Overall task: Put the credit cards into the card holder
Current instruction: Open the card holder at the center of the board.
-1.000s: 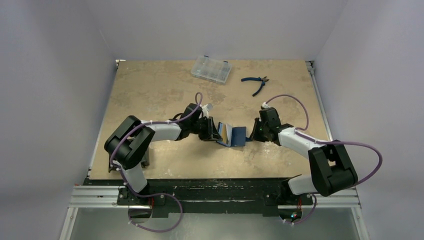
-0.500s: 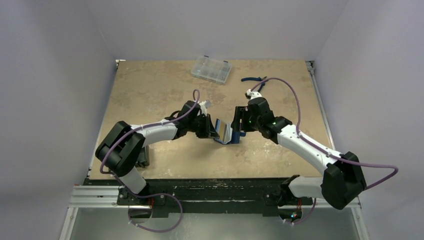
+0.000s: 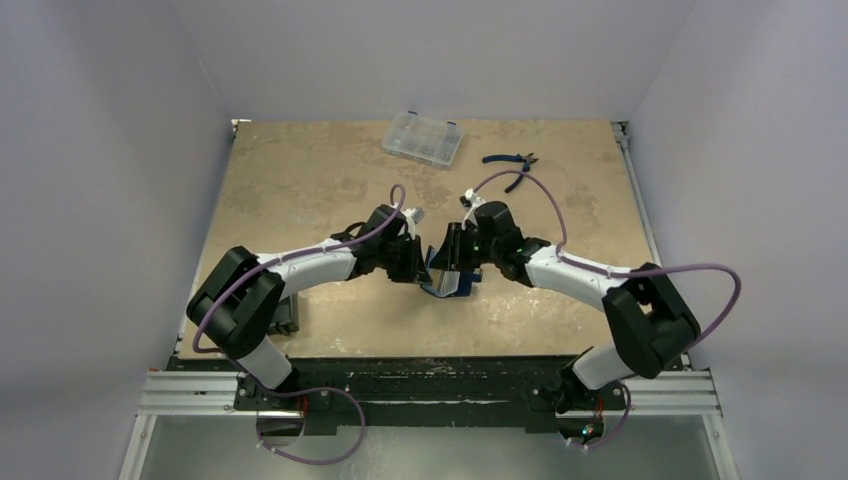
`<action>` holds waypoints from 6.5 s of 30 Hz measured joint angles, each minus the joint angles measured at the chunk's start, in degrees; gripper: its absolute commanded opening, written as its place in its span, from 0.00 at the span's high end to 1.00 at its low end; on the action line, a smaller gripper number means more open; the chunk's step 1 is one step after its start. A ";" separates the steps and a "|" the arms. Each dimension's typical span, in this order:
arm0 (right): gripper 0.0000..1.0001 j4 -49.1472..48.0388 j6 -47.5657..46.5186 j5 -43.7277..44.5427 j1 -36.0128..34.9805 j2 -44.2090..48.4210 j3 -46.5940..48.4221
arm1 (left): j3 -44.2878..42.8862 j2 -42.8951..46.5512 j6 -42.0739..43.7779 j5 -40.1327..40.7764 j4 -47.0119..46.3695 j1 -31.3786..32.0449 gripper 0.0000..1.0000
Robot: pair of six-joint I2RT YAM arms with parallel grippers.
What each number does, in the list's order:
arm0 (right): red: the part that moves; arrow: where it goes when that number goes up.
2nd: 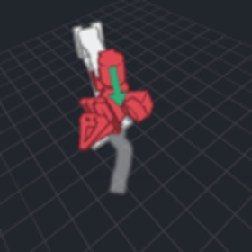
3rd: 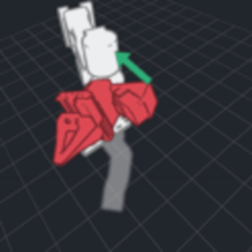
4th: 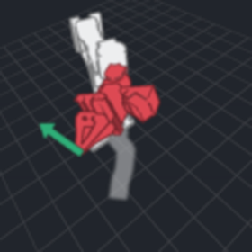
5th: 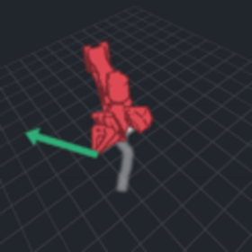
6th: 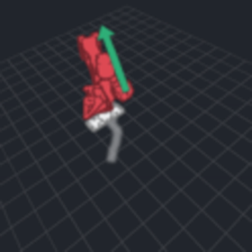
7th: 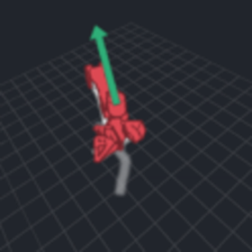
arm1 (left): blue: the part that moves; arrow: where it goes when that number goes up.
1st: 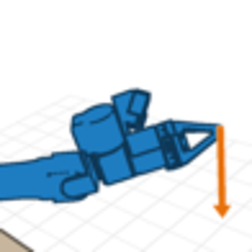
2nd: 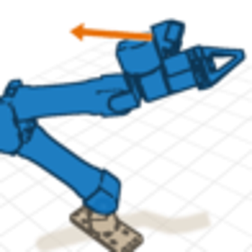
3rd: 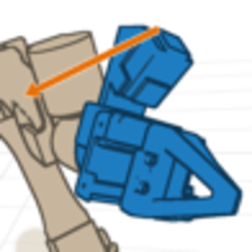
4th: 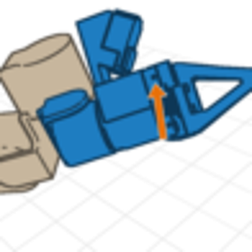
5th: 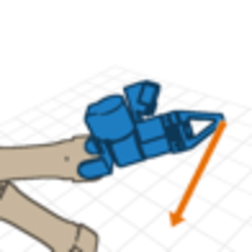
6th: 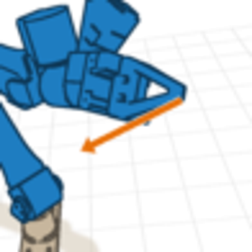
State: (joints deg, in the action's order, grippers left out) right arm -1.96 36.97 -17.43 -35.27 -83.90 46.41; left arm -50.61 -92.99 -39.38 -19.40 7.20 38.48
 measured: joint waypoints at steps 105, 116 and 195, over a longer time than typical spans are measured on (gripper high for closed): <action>0.34 -4.94 4.31 1.64 4.20 6.62 -14.78 | -5.11 -2.23 -1.53 -2.64 0.04 2.05 1.00; 0.54 -5.29 4.13 1.64 4.15 6.21 -14.91 | -5.11 -1.49 -1.51 -1.60 0.76 2.08 1.00; 0.34 -5.92 3.37 2.29 1.88 4.66 -12.74 | -5.11 0.70 -0.02 0.28 3.61 2.08 1.00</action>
State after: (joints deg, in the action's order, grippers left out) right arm -7.88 40.34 -15.14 -33.39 -79.24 33.67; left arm -55.72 -92.29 -39.40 -19.11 10.81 40.56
